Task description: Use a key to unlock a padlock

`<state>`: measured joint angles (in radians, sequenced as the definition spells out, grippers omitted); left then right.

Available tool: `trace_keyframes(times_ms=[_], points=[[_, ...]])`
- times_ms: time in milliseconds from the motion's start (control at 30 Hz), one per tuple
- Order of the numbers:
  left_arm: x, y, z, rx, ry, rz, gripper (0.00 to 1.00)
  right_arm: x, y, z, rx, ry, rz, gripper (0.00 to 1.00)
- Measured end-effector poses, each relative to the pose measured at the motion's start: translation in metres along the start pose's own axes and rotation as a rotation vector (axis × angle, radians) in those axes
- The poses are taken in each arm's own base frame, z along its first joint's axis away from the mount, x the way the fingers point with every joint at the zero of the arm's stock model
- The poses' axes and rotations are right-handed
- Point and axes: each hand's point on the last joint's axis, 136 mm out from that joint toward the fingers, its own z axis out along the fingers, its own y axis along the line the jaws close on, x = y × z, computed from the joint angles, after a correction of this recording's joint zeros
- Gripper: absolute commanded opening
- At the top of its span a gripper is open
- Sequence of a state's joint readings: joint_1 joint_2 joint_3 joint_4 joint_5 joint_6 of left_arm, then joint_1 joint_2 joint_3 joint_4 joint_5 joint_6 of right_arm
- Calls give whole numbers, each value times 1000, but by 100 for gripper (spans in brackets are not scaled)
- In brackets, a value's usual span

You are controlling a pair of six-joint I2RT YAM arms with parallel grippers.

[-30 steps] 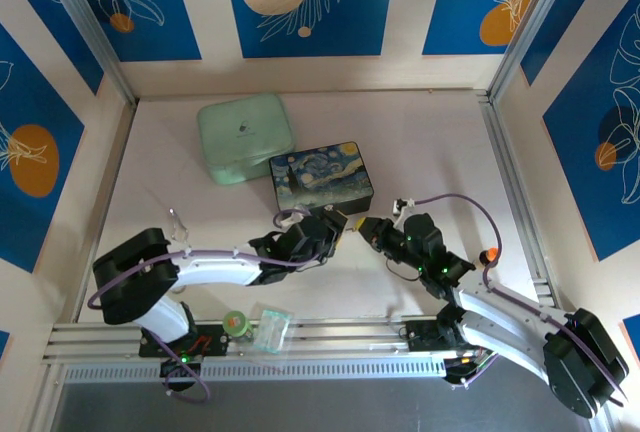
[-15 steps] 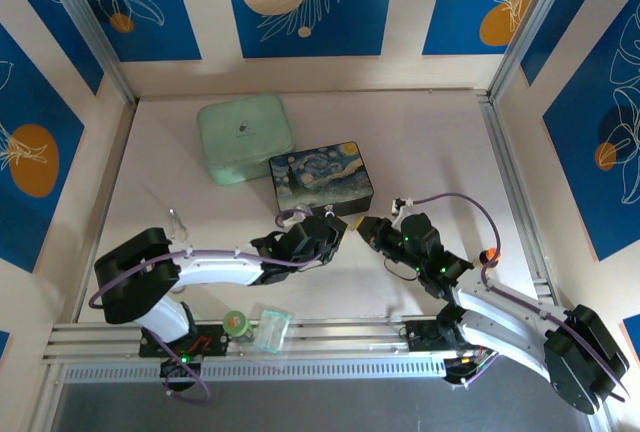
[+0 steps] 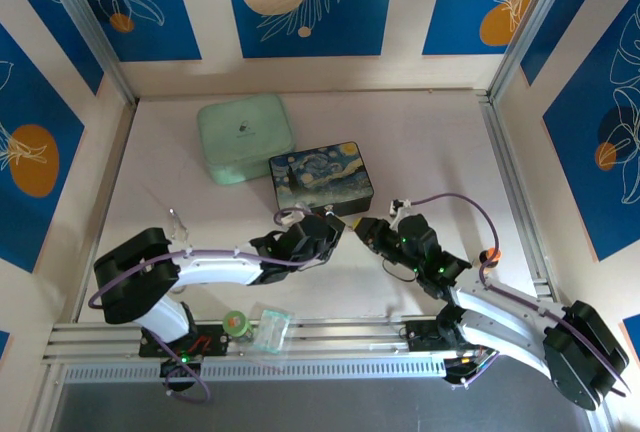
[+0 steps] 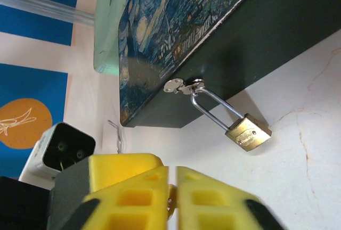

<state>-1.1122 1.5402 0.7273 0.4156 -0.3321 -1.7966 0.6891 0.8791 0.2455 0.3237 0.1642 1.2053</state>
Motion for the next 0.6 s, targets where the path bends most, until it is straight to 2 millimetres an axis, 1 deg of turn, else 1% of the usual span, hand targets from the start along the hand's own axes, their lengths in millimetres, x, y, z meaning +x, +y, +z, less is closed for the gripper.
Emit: trace_keyframes(times_ms=[33,100,200,267,300,333,400,533,600], points=[[-3,-2,-1,6,1,20,0,-1,-2,-1,2,9,3,83],[-9,-8,-6,9,10,78,0,-10,-9,-5,29,7,23,88],[-28,-23,-19,-9,-19,234,0,-39,-14,-16,32,-32,52,97],[-40,-41,-31,2,-40,359,0,-56,-12,-23,10,-37,47,98],[-43,-50,-35,18,-41,408,0,-61,-10,-24,-3,-26,37,98],[-45,-59,-40,42,-36,479,0,-65,-4,-25,-28,2,17,98],[-45,-69,-46,65,-16,625,0,-69,13,-23,-89,77,-28,96],[-41,-86,-59,32,2,979,0,-73,62,-19,-252,208,-165,89],[-38,-97,-67,26,-10,1141,0,-69,83,-19,-325,240,-248,88]])
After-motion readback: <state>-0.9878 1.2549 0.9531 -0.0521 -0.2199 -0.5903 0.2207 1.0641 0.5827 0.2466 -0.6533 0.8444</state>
